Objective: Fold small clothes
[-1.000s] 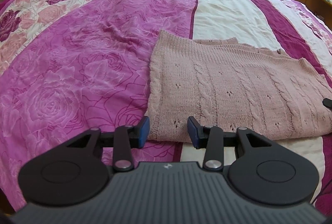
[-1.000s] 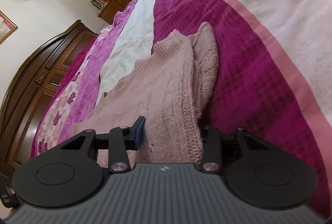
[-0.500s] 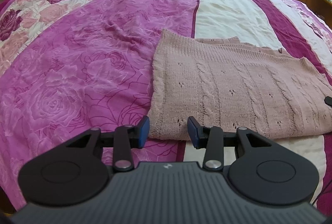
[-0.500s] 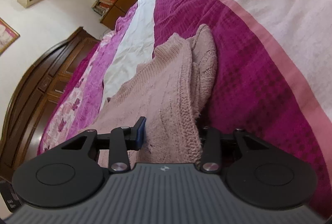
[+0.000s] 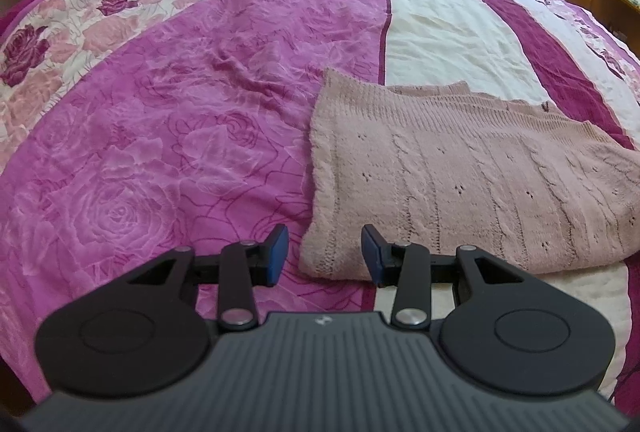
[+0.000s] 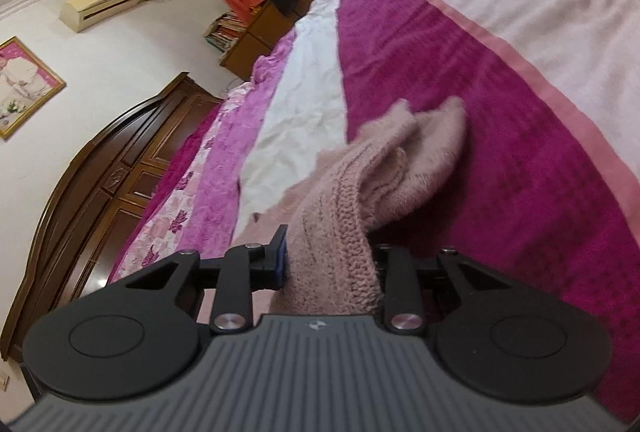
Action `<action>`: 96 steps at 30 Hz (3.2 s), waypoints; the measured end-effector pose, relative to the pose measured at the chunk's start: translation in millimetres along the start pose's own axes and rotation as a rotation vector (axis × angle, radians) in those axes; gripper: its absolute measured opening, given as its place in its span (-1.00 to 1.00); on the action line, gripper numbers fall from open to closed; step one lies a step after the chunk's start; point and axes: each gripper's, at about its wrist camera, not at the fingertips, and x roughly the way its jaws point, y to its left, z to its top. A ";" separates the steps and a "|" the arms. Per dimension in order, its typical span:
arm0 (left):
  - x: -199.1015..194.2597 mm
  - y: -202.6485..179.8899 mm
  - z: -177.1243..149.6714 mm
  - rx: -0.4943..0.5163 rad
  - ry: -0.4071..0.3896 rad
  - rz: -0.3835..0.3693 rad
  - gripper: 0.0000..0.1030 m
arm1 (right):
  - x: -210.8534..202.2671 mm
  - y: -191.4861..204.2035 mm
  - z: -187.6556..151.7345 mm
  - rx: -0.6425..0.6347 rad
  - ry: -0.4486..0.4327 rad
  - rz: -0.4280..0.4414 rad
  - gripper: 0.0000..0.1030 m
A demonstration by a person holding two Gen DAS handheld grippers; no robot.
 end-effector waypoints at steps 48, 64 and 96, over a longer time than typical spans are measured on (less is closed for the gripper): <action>-8.5 56.3 18.9 0.007 -0.042 0.014 -0.18 | 122.3 269.5 -85.9 -0.603 0.333 -0.017 -0.44; -8.1 78.4 22.1 -0.014 -0.062 0.001 -0.18 | 157.5 271.0 -150.3 -0.581 0.367 0.005 0.15; 90.2 -61.9 99.2 0.339 0.017 -0.165 -0.18 | 56.2 165.7 -85.6 -0.364 0.118 -0.085 0.22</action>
